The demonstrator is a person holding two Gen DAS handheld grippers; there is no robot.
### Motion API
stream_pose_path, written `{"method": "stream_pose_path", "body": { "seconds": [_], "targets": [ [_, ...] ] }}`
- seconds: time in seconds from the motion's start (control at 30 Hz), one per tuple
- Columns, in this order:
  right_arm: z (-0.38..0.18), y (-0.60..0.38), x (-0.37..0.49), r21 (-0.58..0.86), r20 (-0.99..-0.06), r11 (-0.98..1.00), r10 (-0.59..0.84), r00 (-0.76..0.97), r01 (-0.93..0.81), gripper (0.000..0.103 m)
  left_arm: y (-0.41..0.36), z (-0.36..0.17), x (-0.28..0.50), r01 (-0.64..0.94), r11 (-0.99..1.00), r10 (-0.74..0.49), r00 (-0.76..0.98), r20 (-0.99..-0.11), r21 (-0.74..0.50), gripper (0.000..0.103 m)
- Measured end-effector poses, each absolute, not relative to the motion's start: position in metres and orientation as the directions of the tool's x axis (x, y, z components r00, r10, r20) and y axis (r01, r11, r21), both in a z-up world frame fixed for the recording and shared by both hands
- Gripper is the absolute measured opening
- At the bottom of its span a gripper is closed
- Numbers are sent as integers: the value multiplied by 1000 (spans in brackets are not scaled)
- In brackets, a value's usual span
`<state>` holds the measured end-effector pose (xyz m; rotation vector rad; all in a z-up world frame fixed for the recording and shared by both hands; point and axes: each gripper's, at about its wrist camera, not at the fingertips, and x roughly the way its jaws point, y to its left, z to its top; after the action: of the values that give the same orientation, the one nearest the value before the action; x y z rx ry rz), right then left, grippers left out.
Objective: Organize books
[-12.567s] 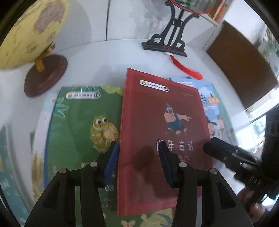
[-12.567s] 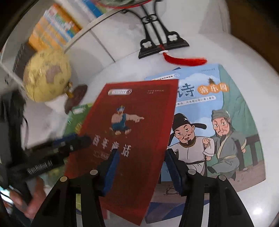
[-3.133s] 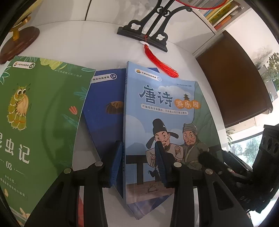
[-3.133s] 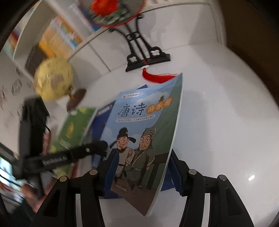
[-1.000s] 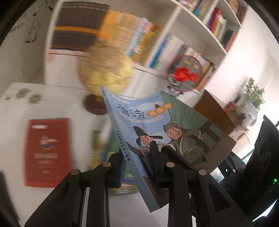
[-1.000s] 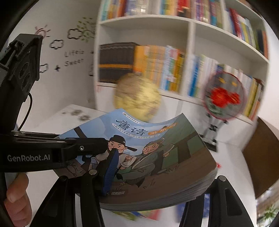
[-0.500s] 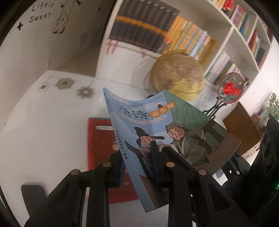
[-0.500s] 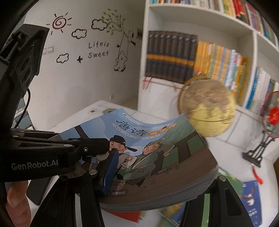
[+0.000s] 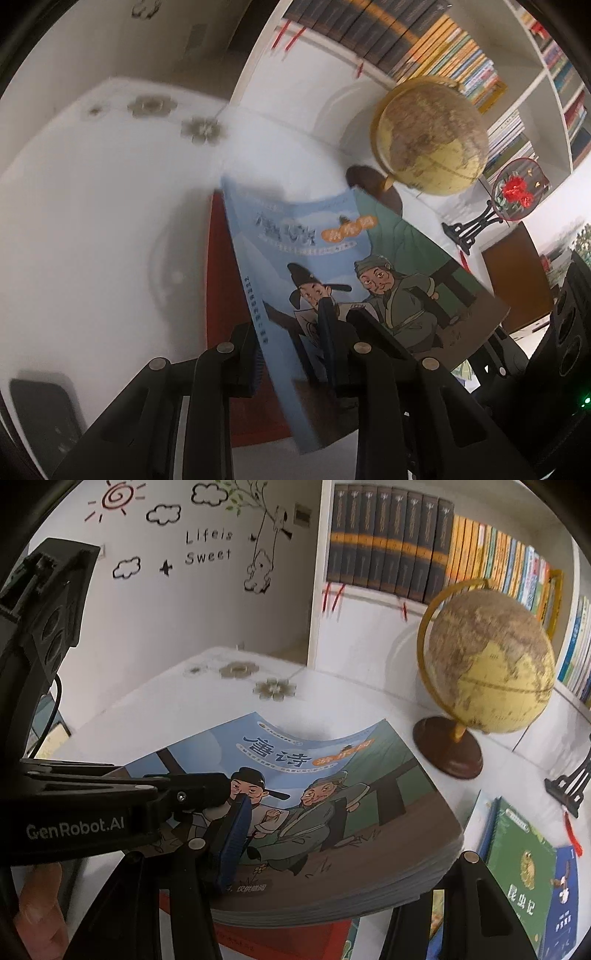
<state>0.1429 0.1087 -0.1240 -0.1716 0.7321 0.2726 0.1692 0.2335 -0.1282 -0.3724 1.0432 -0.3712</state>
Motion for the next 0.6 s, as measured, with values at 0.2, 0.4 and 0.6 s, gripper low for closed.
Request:
{"method": "stream_pose_path", "body": {
  "seconds": [0.2, 0.4, 0.6],
  "targets": [
    [-151, 107, 145, -29, -728, 953, 187, 659, -303, 55, 233, -151, 166, 89, 880, -461, 401, -792, -467, 25],
    [-169, 102, 144, 7, -766, 956, 195, 613, -294, 55, 248, -160, 165, 17, 900, -402, 417, -815, -435, 24],
    [-172, 91, 139, 93, -811, 961, 225, 540, -261, 56, 263, -141, 153, -14, 940, -298, 457, -838, -342, 27]
  ]
}}
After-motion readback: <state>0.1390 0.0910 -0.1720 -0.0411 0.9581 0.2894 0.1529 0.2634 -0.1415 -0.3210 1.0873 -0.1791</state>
